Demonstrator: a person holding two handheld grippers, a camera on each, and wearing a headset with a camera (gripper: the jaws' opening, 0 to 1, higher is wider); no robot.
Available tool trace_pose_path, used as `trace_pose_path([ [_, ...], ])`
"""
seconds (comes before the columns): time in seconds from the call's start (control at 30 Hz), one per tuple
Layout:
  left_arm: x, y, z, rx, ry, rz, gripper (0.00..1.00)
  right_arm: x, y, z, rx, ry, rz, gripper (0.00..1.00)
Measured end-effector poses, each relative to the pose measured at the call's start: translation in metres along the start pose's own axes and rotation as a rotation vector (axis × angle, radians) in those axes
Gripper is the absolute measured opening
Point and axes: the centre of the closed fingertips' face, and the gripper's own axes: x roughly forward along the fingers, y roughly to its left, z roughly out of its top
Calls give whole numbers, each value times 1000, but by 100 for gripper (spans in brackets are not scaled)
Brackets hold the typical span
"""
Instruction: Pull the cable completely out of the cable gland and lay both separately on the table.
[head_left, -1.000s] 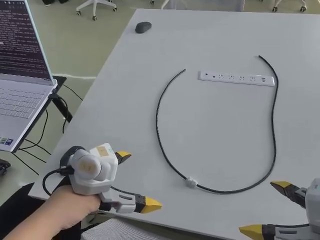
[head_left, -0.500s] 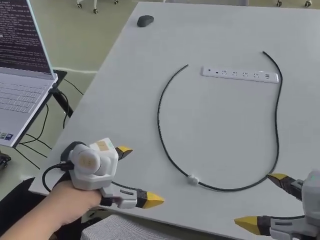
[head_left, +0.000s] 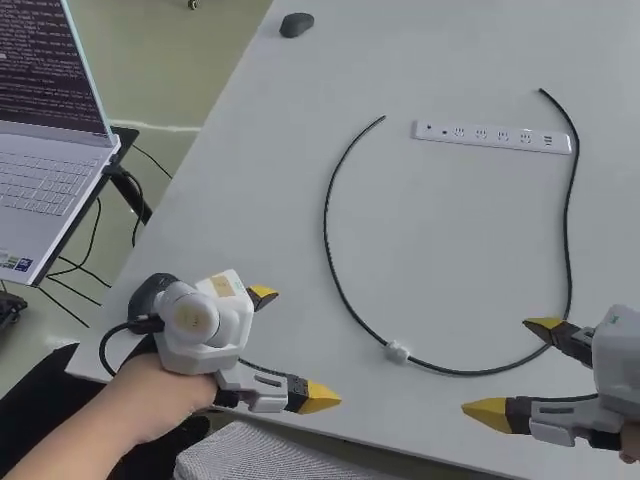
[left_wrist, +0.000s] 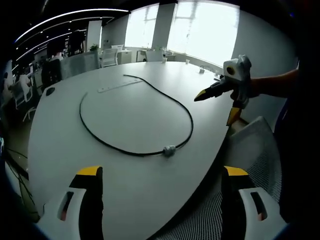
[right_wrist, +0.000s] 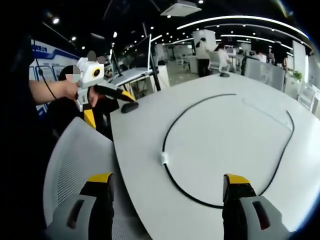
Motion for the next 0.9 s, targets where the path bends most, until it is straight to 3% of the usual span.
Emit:
trace_pose_path([
  [0.37,6,2,-2,0,1,-23,98,13,-3,3,-14,52,2,85],
  [0.47,6,1,-1,-9,-15,-32,98,17,-3,4,-22,66,3,84],
  [0.9,8,7,-3,-19,-19,-29,98,50,-4,12,-43,135,24,79],
])
